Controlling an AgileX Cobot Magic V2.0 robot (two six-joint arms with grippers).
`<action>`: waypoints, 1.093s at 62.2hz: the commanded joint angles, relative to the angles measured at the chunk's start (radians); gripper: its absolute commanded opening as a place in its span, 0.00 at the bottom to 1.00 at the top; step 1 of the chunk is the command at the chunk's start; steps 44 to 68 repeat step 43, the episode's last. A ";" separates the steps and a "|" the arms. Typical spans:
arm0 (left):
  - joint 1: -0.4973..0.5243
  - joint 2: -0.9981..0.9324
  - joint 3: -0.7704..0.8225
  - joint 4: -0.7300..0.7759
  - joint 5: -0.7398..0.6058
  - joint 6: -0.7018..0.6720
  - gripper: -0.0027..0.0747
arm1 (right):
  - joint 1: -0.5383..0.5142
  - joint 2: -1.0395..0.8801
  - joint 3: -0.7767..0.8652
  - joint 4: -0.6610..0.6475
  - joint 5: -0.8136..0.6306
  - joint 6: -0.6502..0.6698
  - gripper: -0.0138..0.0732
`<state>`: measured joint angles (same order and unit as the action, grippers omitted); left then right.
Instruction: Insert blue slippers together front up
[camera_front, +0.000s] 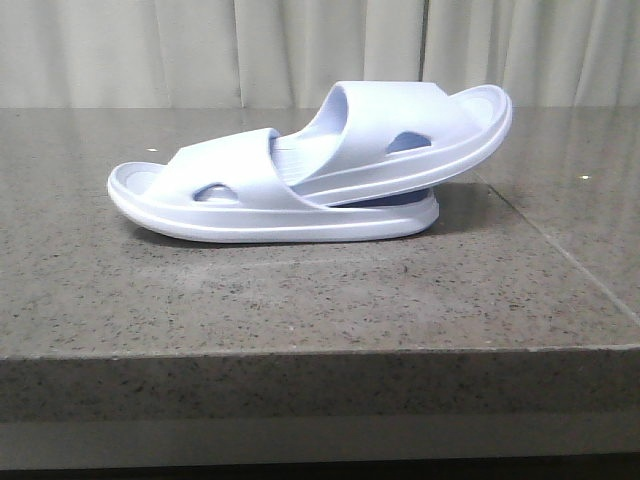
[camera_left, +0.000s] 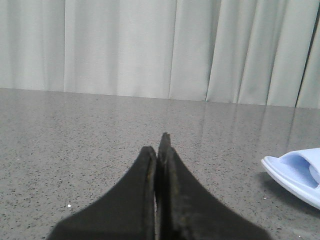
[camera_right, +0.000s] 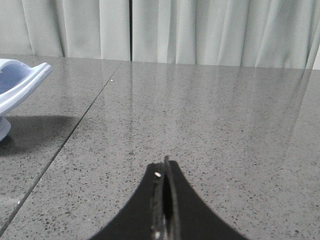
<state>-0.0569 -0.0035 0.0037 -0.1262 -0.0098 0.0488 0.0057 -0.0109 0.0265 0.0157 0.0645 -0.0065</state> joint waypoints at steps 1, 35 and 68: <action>0.000 -0.016 0.006 -0.006 -0.076 -0.009 0.01 | 0.002 -0.016 -0.005 0.007 -0.088 0.000 0.08; 0.000 -0.016 0.006 -0.006 -0.076 -0.009 0.01 | 0.002 -0.016 -0.005 0.025 -0.094 0.000 0.08; 0.000 -0.016 0.006 -0.006 -0.076 -0.009 0.01 | 0.002 -0.016 -0.005 0.025 -0.094 0.000 0.08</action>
